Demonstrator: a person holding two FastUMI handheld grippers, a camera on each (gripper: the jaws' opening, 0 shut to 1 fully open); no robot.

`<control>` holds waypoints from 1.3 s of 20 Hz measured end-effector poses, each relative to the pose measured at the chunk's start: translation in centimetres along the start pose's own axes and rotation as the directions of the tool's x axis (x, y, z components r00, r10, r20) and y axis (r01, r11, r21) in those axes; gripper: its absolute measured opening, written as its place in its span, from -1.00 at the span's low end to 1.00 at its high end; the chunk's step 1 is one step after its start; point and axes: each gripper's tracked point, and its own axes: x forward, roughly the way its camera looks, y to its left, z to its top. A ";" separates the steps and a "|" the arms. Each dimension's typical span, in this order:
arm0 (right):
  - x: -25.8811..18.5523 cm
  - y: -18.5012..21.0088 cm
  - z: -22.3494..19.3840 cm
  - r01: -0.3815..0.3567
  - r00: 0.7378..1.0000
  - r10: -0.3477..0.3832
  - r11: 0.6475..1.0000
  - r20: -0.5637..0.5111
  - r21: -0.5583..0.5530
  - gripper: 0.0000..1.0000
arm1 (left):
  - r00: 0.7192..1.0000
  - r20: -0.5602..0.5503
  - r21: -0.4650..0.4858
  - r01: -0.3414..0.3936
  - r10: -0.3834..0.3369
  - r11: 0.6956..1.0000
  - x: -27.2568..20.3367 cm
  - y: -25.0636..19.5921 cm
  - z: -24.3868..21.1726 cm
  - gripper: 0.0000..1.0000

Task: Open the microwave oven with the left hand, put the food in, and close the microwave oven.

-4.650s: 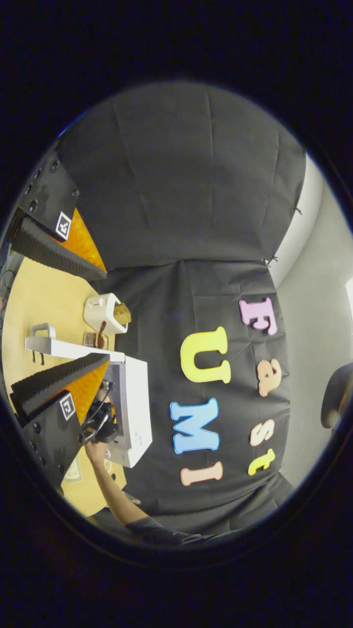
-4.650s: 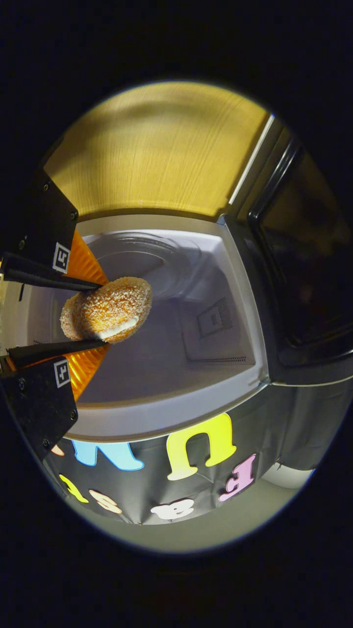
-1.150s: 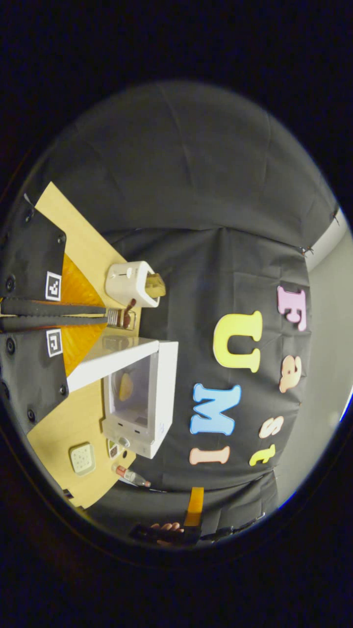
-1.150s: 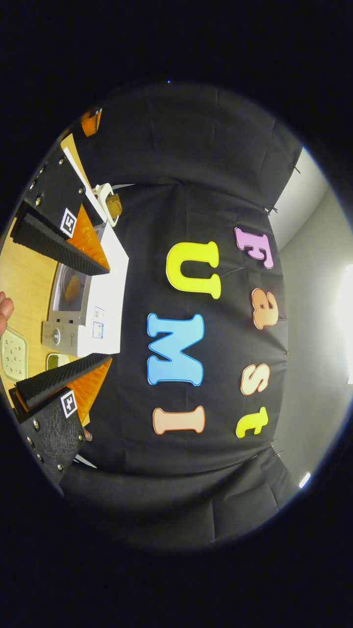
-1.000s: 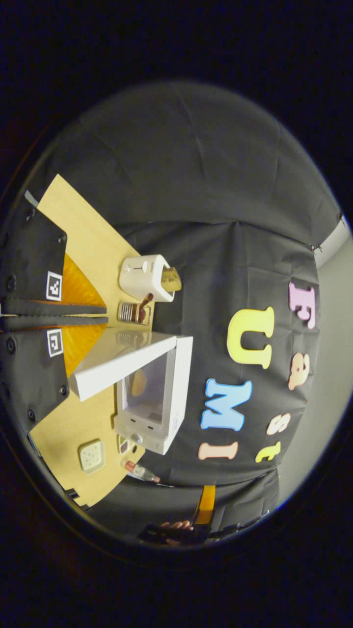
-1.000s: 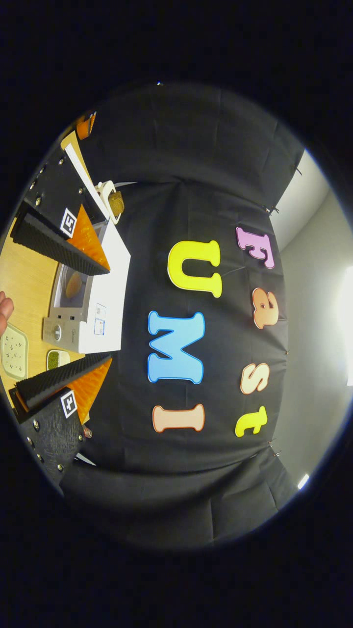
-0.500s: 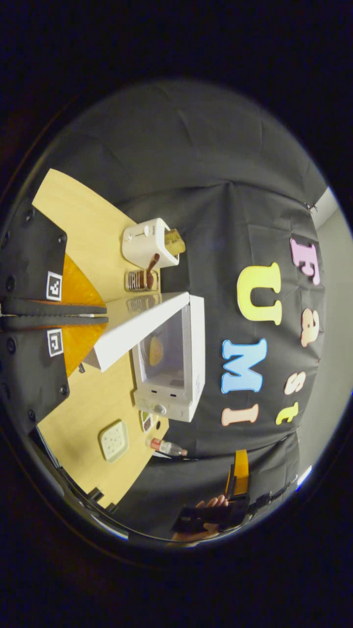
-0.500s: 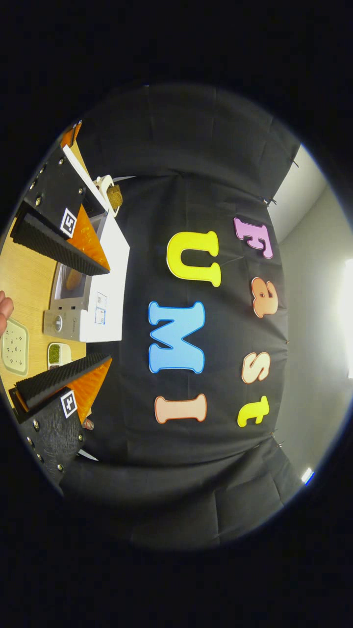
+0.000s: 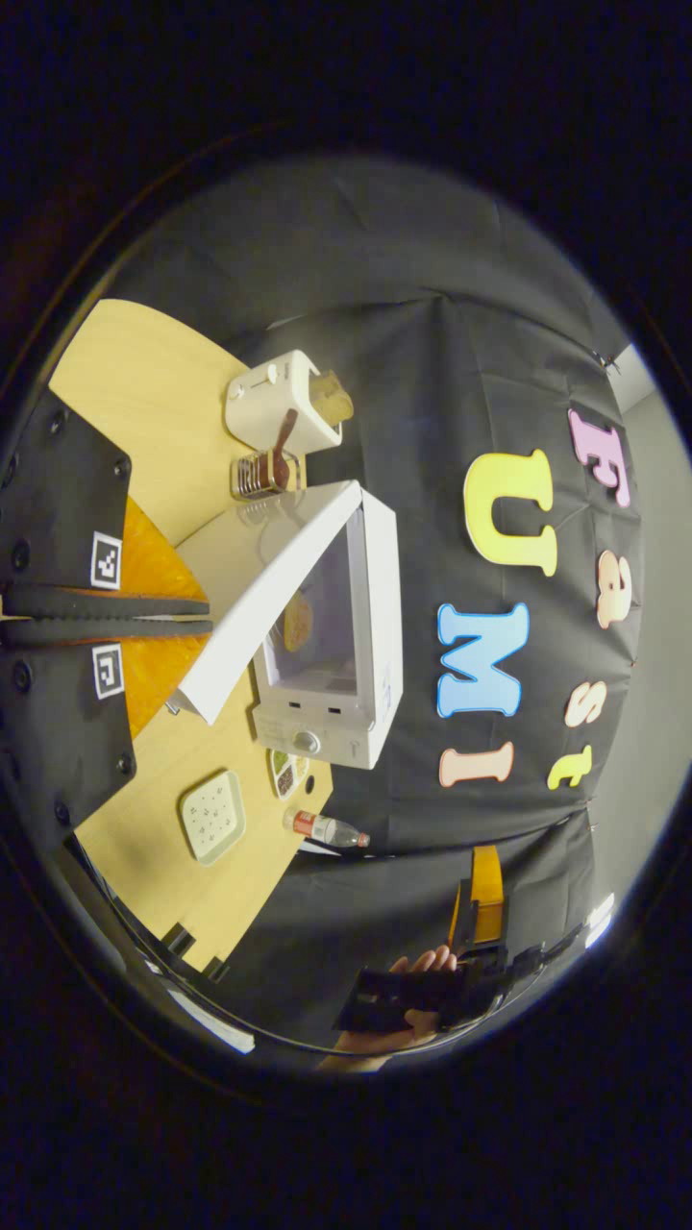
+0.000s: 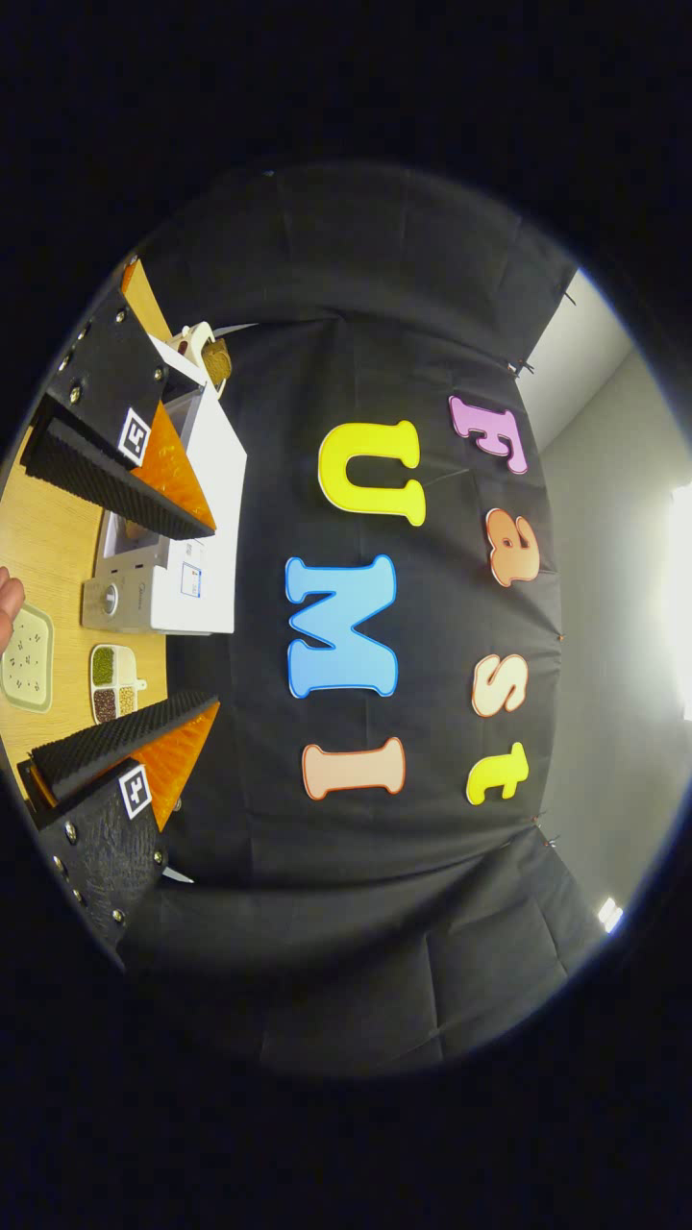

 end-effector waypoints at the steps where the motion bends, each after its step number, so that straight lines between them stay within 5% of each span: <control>1: 0.0 -0.5 0.5 0.009 1.000 -0.009 1.000 0.019 0.001 0.94 | 1.000 0.000 0.002 0.012 -0.012 1.000 0.6 -0.6 0.4 -0.85; 19: 2.6 -9.5 1.3 0.123 0.992 -0.125 0.989 0.017 0.082 0.94 | 0.994 -0.032 -0.009 0.104 -0.104 0.995 14.3 -8.0 4.1 -0.87; 26: 2.2 -10.8 1.2 0.100 0.994 -0.103 0.990 0.022 0.095 0.93 | 0.995 -0.026 -0.016 0.099 -0.099 0.995 18.7 -9.4 6.1 -0.86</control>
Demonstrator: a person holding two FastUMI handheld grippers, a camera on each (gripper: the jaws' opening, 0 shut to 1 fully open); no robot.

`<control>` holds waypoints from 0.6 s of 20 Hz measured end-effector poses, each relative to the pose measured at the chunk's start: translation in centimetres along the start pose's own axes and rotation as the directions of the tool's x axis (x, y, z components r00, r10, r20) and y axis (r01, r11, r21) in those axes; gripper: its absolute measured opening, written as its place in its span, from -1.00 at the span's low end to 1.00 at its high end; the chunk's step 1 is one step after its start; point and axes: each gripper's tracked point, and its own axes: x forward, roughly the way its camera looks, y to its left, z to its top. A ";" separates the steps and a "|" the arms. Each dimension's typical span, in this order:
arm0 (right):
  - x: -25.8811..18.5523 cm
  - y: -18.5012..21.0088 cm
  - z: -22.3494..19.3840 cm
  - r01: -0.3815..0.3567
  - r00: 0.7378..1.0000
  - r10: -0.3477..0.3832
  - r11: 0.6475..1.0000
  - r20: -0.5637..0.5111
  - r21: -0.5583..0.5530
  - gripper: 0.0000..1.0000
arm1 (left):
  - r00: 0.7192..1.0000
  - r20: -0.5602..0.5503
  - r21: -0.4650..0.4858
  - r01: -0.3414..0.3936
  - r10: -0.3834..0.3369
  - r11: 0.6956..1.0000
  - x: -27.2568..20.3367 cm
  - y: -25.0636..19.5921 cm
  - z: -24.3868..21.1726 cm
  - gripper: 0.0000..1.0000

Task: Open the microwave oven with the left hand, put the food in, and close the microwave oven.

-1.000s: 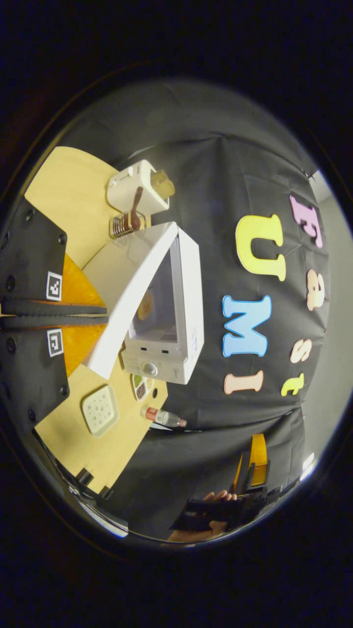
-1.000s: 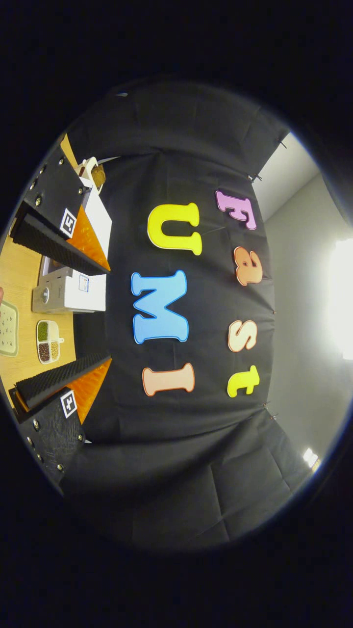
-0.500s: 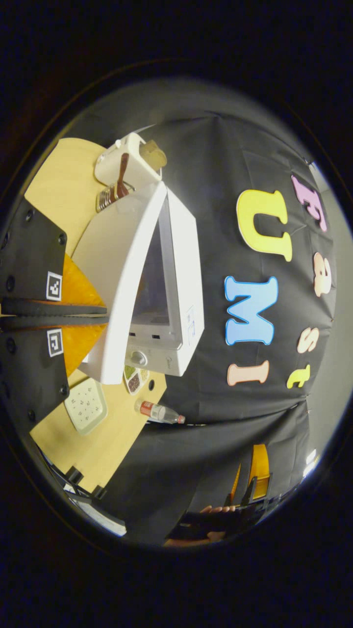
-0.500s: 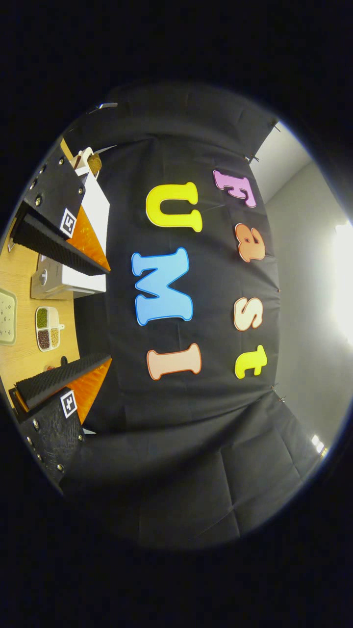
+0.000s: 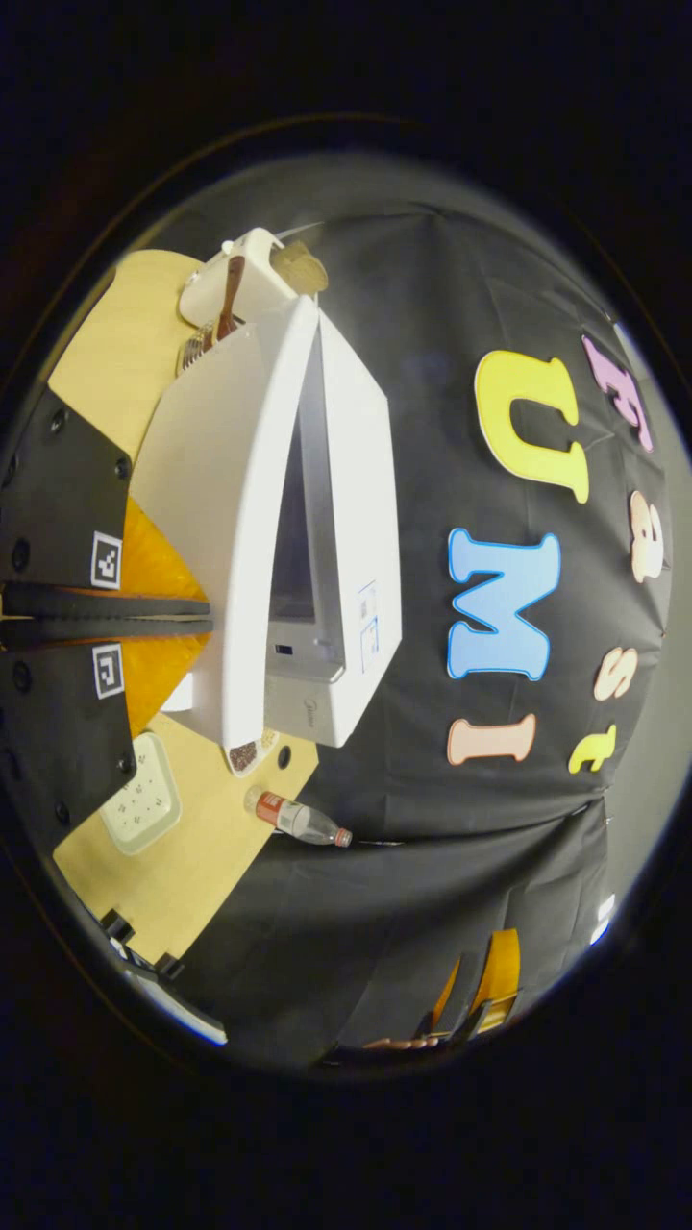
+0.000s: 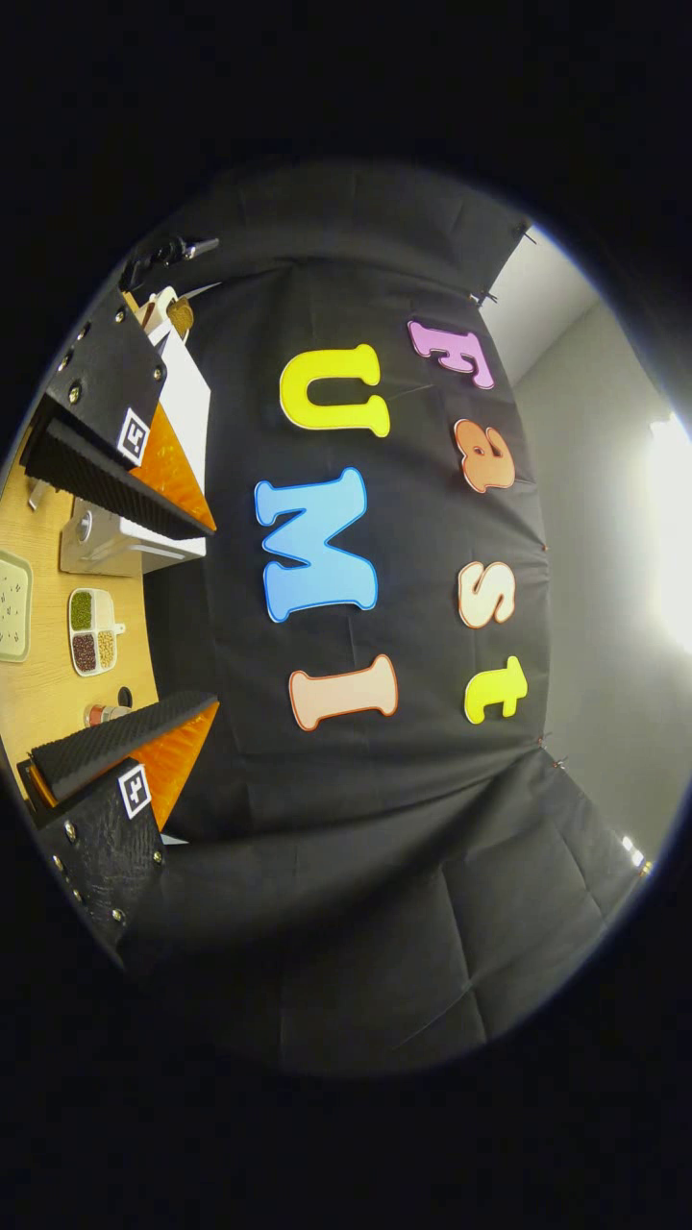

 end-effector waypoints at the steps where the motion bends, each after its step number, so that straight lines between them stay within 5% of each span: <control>1: 0.0 -0.1 0.0 -0.007 1.000 0.007 1.000 0.000 -0.010 0.93 | 1.000 0.005 -0.002 -0.002 0.002 1.000 0.6 0.0 0.5 -0.86; 12: 0.7 -1.9 -0.9 -0.022 0.999 0.021 0.999 -0.031 -0.035 0.93 | 1.000 -0.003 -0.059 -0.030 0.030 0.998 5.9 -0.8 2.2 -0.86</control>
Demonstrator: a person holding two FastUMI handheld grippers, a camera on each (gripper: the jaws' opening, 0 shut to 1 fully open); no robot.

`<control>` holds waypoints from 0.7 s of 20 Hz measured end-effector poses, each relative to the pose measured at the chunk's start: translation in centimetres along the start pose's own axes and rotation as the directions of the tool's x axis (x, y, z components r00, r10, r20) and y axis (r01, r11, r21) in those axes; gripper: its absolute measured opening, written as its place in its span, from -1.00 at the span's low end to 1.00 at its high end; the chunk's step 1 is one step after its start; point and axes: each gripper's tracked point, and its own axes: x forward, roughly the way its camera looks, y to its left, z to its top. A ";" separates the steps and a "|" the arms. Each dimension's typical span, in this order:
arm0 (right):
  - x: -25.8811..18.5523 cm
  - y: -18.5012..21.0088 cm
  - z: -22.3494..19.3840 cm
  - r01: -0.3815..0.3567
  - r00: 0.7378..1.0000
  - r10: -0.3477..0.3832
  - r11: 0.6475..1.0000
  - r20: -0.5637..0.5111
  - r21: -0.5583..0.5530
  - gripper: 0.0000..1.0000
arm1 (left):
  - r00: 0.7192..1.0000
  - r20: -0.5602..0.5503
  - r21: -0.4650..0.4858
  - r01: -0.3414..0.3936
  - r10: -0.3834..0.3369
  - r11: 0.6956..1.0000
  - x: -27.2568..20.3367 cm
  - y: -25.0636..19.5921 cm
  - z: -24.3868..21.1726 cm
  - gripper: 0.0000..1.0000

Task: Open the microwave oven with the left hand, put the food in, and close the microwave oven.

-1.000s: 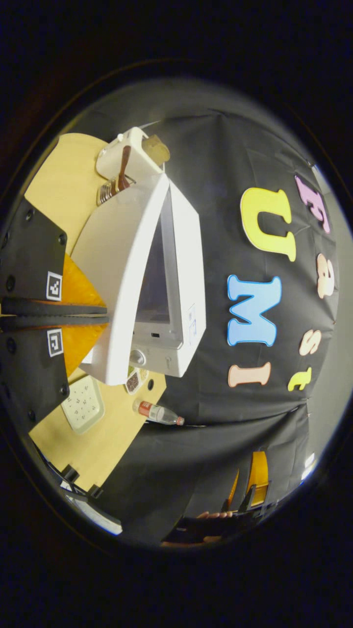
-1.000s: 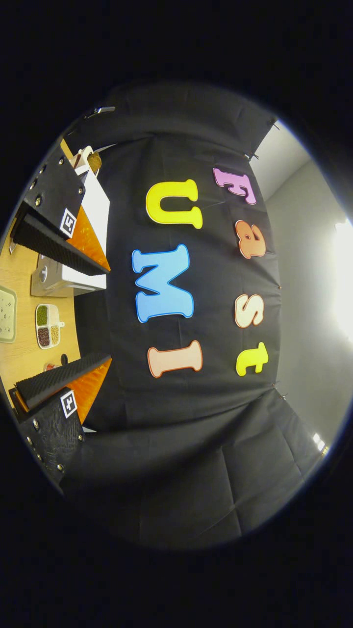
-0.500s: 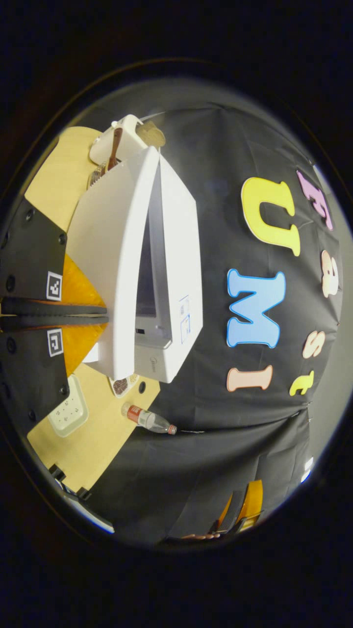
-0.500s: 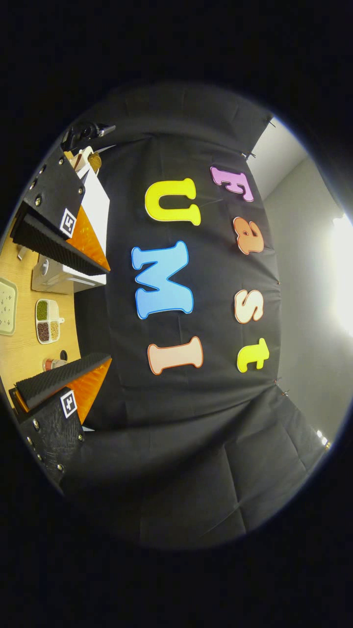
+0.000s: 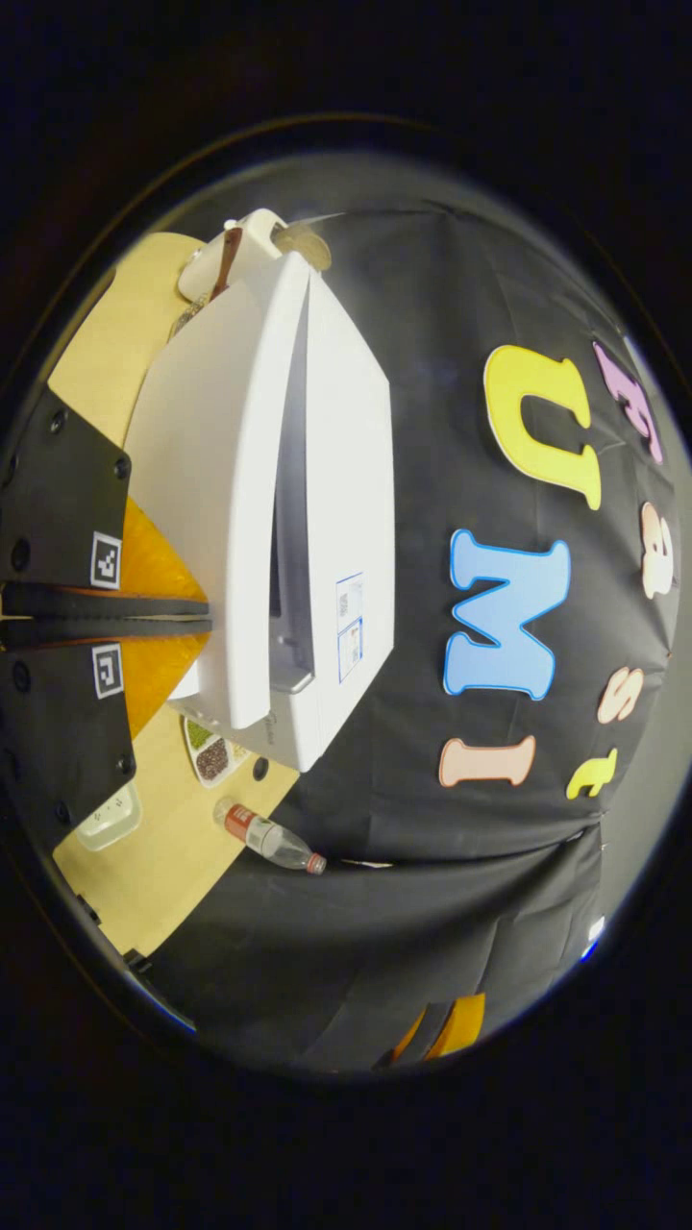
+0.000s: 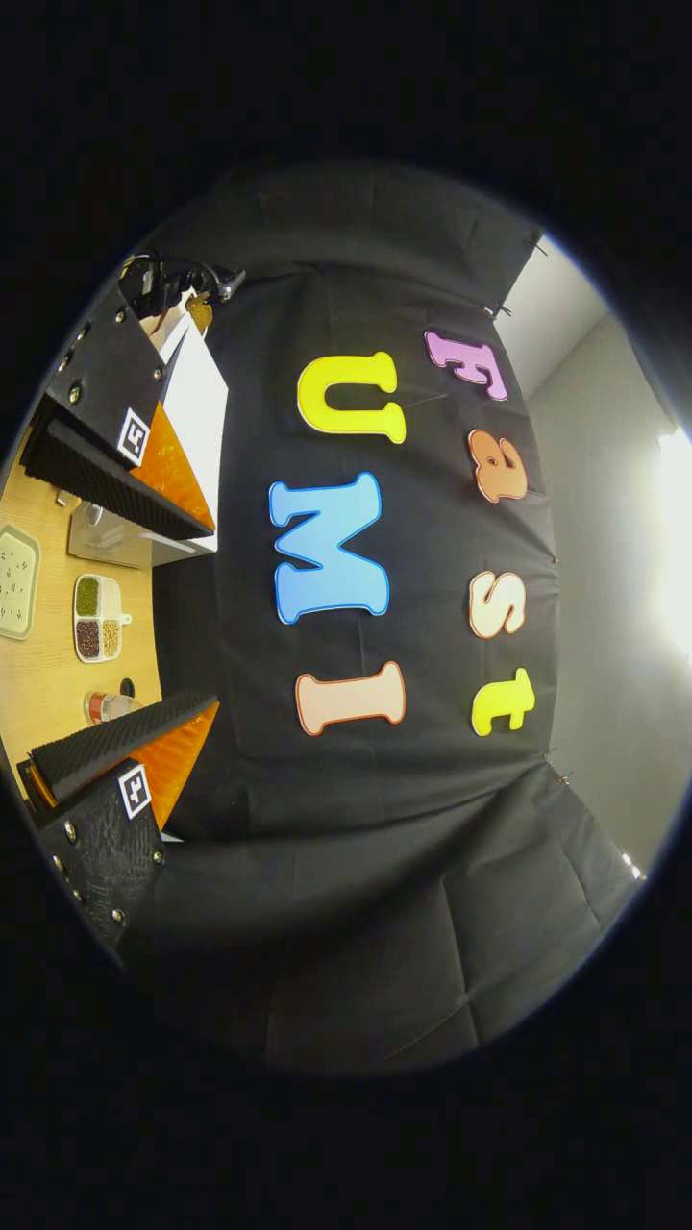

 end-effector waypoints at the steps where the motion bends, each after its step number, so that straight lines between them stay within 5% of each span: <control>1: 0.1 -0.2 -0.1 0.002 1.000 -0.002 1.000 -0.002 -0.001 0.93 | 1.000 -0.003 -0.003 -0.005 0.005 1.000 0.5 0.1 0.3 -0.86; 14: 1.3 -1.2 -1.1 0.021 0.999 -0.021 1.000 -0.037 0.004 0.94 | 0.999 0.001 0.020 -0.043 0.043 0.999 3.5 -0.2 1.4 -0.87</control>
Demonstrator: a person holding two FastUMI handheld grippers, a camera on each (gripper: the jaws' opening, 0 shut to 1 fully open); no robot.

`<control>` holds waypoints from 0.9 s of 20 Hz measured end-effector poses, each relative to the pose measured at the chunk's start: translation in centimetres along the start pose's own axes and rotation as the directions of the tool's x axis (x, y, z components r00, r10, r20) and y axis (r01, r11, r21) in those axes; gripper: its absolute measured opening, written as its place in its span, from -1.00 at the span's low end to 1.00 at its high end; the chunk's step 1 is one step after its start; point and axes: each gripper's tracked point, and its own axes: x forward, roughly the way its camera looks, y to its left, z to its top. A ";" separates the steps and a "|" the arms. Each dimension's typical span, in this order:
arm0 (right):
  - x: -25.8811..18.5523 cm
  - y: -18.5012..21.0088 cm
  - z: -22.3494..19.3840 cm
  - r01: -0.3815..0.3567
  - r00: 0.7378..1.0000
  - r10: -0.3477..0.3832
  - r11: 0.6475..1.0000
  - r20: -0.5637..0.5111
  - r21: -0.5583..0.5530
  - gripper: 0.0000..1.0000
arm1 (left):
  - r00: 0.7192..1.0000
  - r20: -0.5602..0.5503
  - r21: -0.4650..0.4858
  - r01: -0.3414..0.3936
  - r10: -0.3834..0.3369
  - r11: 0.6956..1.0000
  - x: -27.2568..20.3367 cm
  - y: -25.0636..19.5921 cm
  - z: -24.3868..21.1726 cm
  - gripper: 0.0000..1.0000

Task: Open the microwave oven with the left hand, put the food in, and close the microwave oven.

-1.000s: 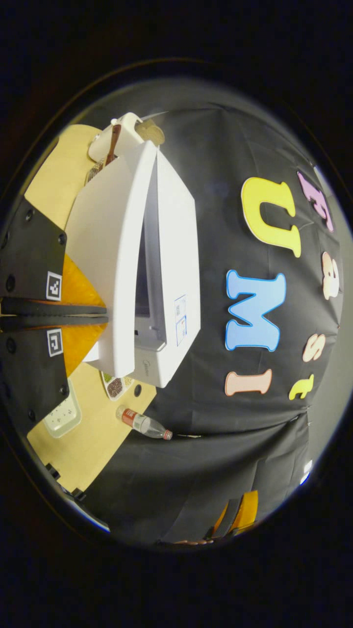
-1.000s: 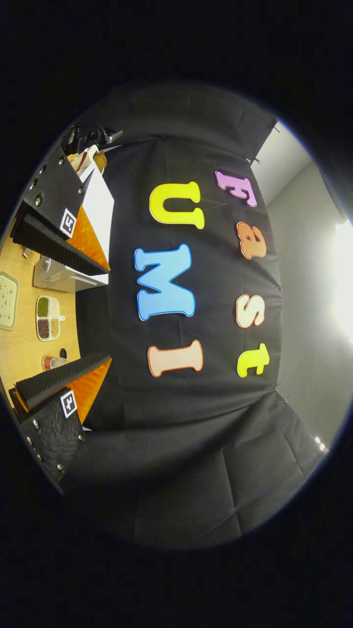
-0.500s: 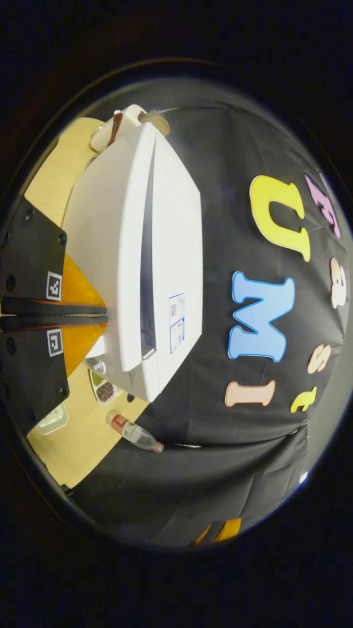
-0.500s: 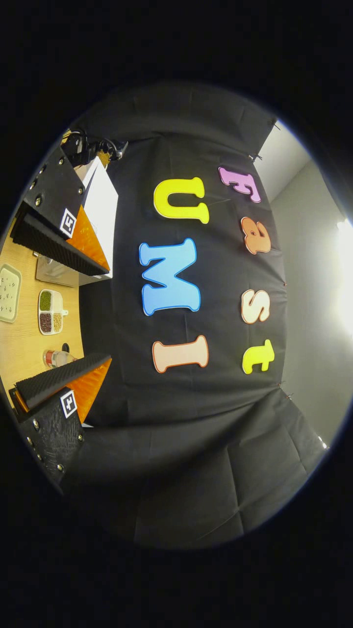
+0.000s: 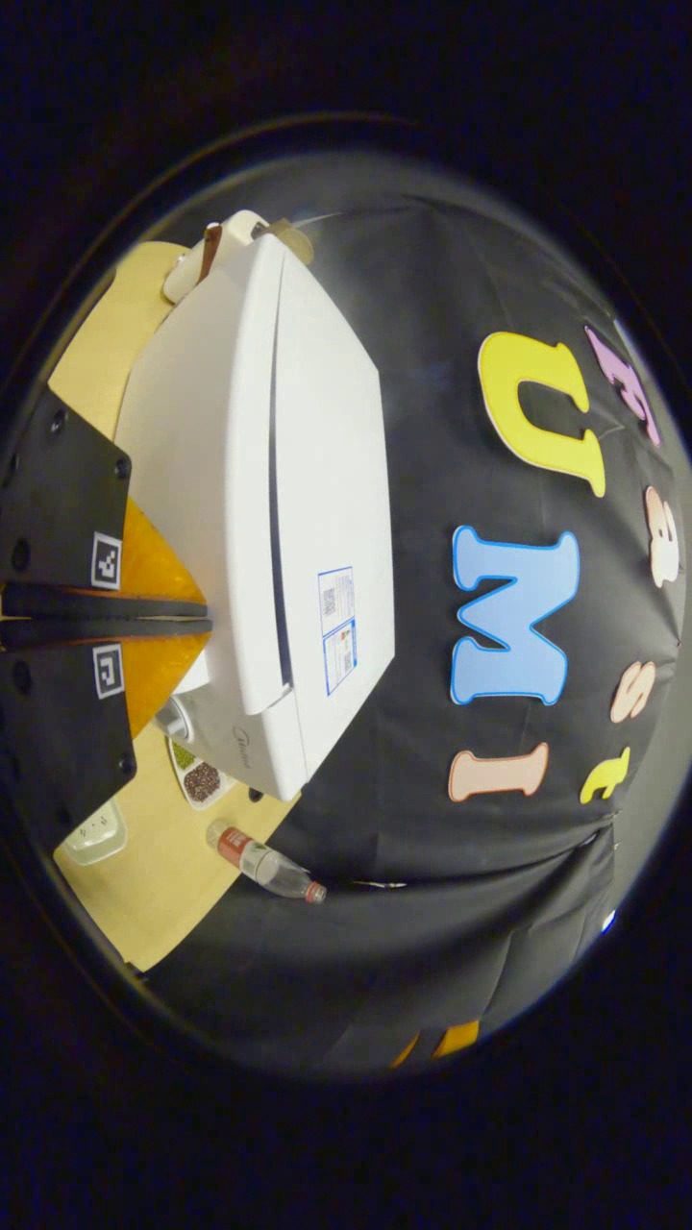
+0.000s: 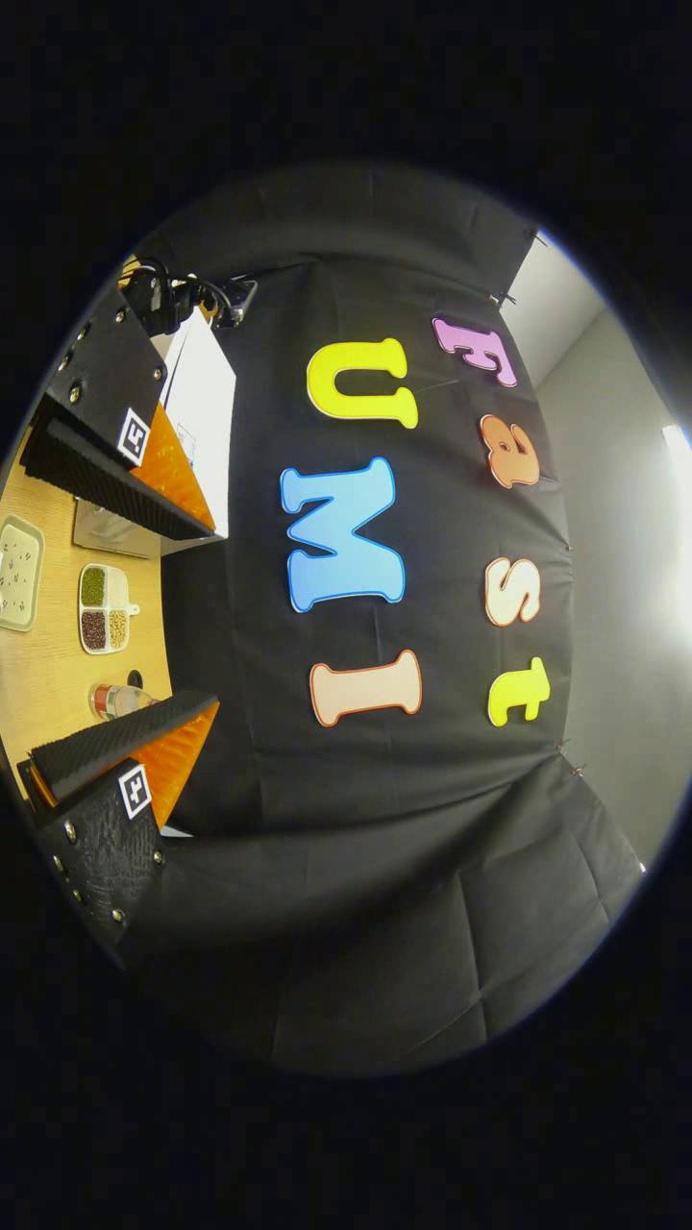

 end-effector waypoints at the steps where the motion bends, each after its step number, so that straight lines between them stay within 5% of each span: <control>1: 0.1 -0.1 -0.1 0.001 1.000 -0.001 1.000 -0.002 -0.005 0.93 | 1.000 0.000 -0.006 -0.002 0.002 1.000 0.1 0.0 0.1 -0.87; 18: -2.5 1.0 -0.6 0.008 0.999 -0.007 1.000 -0.032 0.014 0.93 | 0.998 0.057 0.001 -0.036 0.036 0.999 0.8 0.5 1.2 -0.86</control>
